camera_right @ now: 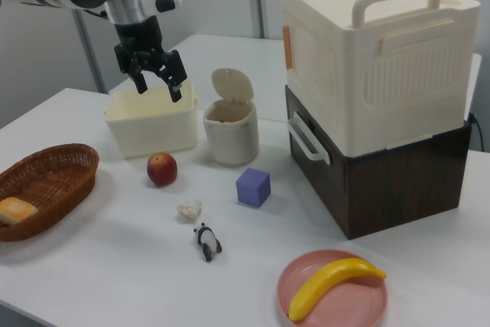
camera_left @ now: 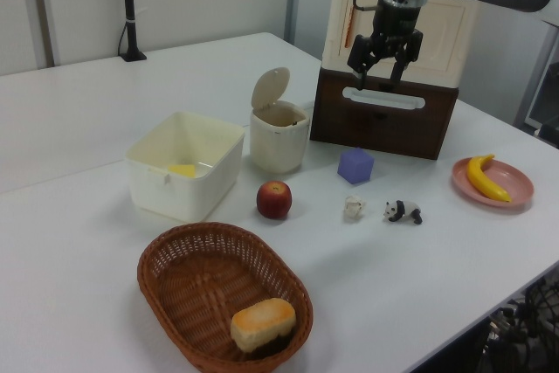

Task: Grab it up and put it in the trash
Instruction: 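Move the open gripper toward the white crumpled paper ball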

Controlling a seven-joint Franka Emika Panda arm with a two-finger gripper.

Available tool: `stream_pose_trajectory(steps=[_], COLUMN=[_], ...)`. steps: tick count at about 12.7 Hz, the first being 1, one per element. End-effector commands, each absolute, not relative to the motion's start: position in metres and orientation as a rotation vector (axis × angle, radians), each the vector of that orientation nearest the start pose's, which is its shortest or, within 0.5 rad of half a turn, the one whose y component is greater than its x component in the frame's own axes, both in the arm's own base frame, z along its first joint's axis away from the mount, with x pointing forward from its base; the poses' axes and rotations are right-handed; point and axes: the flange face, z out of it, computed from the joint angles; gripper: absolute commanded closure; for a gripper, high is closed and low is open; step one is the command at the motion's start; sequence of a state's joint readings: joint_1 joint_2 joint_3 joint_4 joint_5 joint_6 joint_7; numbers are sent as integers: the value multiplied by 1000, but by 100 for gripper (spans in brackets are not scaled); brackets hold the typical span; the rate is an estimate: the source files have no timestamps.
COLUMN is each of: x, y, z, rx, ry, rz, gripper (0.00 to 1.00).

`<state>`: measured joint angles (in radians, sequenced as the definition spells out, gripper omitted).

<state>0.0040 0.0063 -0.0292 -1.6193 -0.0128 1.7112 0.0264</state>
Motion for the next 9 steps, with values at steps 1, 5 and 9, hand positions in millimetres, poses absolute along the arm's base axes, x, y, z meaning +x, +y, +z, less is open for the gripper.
stream_pose_trajectory(steps=[1, 5, 9], x=[565, 560, 551], y=[-14, -2, 12], z=[615, 603, 590], rx=[-3152, -3151, -3147], ry=[50, 38, 38], rz=[-111, -11, 142], gripper=[0, 0, 0])
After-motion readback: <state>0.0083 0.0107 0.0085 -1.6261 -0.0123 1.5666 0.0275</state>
